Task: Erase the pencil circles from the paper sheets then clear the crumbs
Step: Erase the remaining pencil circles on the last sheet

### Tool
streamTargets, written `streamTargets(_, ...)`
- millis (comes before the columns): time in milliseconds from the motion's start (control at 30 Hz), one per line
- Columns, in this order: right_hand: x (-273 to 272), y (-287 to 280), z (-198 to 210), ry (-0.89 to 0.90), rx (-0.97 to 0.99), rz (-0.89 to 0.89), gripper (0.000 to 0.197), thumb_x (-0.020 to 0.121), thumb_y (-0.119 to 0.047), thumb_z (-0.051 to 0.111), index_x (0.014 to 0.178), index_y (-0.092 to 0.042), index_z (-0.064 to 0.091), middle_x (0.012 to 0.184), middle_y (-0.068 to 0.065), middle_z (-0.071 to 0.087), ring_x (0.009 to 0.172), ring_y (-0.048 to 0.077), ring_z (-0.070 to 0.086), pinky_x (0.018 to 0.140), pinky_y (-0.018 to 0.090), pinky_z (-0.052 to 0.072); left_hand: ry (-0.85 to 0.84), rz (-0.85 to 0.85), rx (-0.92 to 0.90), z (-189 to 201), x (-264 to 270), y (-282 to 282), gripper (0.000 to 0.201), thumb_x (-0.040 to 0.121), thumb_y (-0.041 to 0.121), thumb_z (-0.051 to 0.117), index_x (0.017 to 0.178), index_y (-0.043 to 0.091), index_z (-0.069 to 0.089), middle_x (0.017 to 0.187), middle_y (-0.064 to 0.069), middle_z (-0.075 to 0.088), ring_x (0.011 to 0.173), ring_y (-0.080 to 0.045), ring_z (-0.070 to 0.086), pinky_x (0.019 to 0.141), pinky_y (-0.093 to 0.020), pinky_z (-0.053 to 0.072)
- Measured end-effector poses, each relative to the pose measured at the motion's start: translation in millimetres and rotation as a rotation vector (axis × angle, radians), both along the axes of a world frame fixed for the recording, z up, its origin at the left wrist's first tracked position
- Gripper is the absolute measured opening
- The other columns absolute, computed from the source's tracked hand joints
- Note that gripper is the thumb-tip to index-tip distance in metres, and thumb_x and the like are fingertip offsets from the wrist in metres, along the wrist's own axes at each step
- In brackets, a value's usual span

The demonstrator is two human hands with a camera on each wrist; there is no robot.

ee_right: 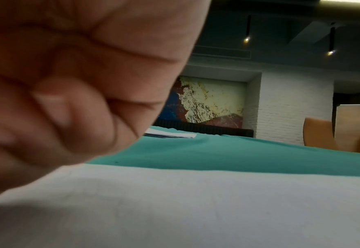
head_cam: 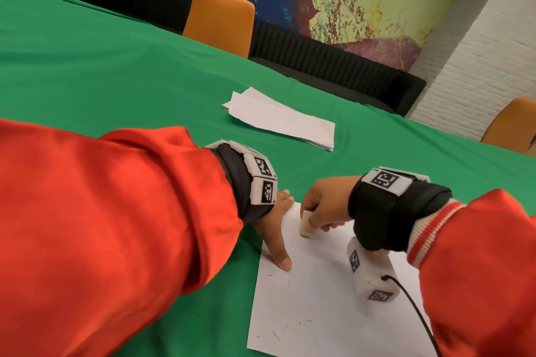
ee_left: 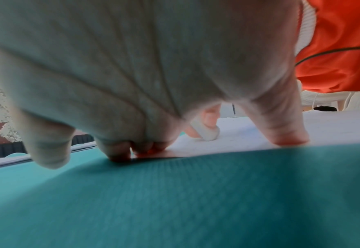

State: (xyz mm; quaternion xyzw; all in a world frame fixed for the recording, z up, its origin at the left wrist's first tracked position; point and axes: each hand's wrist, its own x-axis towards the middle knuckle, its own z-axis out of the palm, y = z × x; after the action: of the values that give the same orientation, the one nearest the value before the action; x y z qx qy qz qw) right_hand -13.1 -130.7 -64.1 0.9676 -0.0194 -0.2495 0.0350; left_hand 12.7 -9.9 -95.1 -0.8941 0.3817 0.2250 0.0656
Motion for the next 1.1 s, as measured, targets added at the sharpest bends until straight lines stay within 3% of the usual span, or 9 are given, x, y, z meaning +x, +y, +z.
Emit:
streamTargets(167, 9, -6, -2, -0.123, 0.002, -0.038, 0.015, 0.087, -0.024, 0.058, 0.094, -0.016, 0.068, 0.063, -0.01, 0.056, 0.056, 0.003, 0.049, 0.058, 0.015, 0.04, 0.011, 0.009, -0.009, -2, 2, 1, 0.113, 0.079, 0.059, 0.064, 0.151, 0.014, -0.011, 0.159, -0.002, -0.012, 0.146, -0.016, -0.005, 0.116, -0.033, -0.001)
streamTargets(367, 4, 9, -2, -0.018, -0.006, 0.056, 0.013, 0.084, -0.031, 0.063, 0.082, -0.019, 0.066, 0.063, -0.01, 0.057, 0.058, 0.005, 0.05, 0.063, 0.018, 0.042, 0.002, -0.006, 0.043, 2, 3, 0, 0.111, 0.079, 0.063, 0.06, 0.151, 0.017, -0.01, 0.159, -0.003, -0.011, 0.146, -0.017, -0.006, 0.116, -0.036, 0.002)
streamTargets(500, 17, 5, -3, -0.143, -0.012, 0.005, 0.016, 0.086, -0.025, 0.059, 0.094, -0.015, 0.07, 0.063, -0.01, 0.056, 0.057, 0.004, 0.05, 0.058, 0.015, 0.041, 0.018, -0.01, 0.052, 0, 4, -1, 0.112, 0.08, 0.063, 0.059, 0.151, 0.017, -0.014, 0.159, -0.002, -0.014, 0.146, -0.017, -0.009, 0.116, -0.037, -0.002)
streamTargets(600, 15, 7, -5, -0.123, 0.026, 0.015, 0.016, 0.084, -0.026, 0.062, 0.093, -0.015, 0.07, 0.063, -0.009, 0.057, 0.062, 0.007, 0.053, 0.061, 0.017, 0.043, 0.031, -0.044, 0.007, 5, 1, 0, 0.104, 0.081, 0.057, 0.062, 0.152, 0.024, -0.006, 0.159, -0.002, -0.003, 0.146, -0.019, 0.001, 0.116, -0.037, 0.006)
streamTargets(700, 10, 10, -5, -0.045, 0.067, 0.029, 0.01, 0.082, -0.03, 0.064, 0.078, -0.021, 0.066, 0.06, -0.01, 0.058, 0.059, 0.006, 0.052, 0.065, 0.019, 0.045, 0.038, -0.064, -0.028, 7, 2, 1, 0.096, 0.082, 0.054, 0.064, 0.151, 0.028, 0.002, 0.158, -0.002, 0.003, 0.145, -0.019, 0.006, 0.115, -0.036, 0.01)
streamTargets(800, 17, 3, -4, -0.106, 0.011, -0.005, 0.011, 0.085, -0.026, 0.06, 0.081, -0.017, 0.067, 0.06, -0.009, 0.057, 0.057, 0.006, 0.051, 0.059, 0.016, 0.042, 0.026, -0.012, 0.026, 1, 4, 0, 0.11, 0.08, 0.062, 0.061, 0.152, 0.018, -0.01, 0.159, -0.002, -0.01, 0.146, -0.017, -0.005, 0.116, -0.036, 0.0)
streamTargets(933, 27, -3, -4, -0.197, -0.036, -0.05, 0.014, 0.086, -0.02, 0.057, 0.088, -0.014, 0.069, 0.064, -0.005, 0.056, 0.07, 0.015, 0.053, 0.055, 0.017, 0.038, 0.023, 0.008, 0.031, -4, 7, -2, 0.115, 0.079, 0.063, 0.061, 0.15, 0.016, -0.015, 0.158, -0.001, -0.018, 0.146, -0.017, -0.01, 0.116, -0.038, -0.005)
streamTargets(1100, 26, -1, -6, -0.114, -0.004, -0.035, 0.011, 0.085, -0.022, 0.059, 0.083, -0.016, 0.067, 0.059, -0.008, 0.056, 0.054, 0.005, 0.05, 0.058, 0.015, 0.041, 0.011, -0.011, 0.065, -3, 10, -2, 0.115, 0.078, 0.067, 0.058, 0.15, 0.017, -0.015, 0.158, -0.001, -0.017, 0.146, -0.017, -0.011, 0.116, -0.039, -0.005)
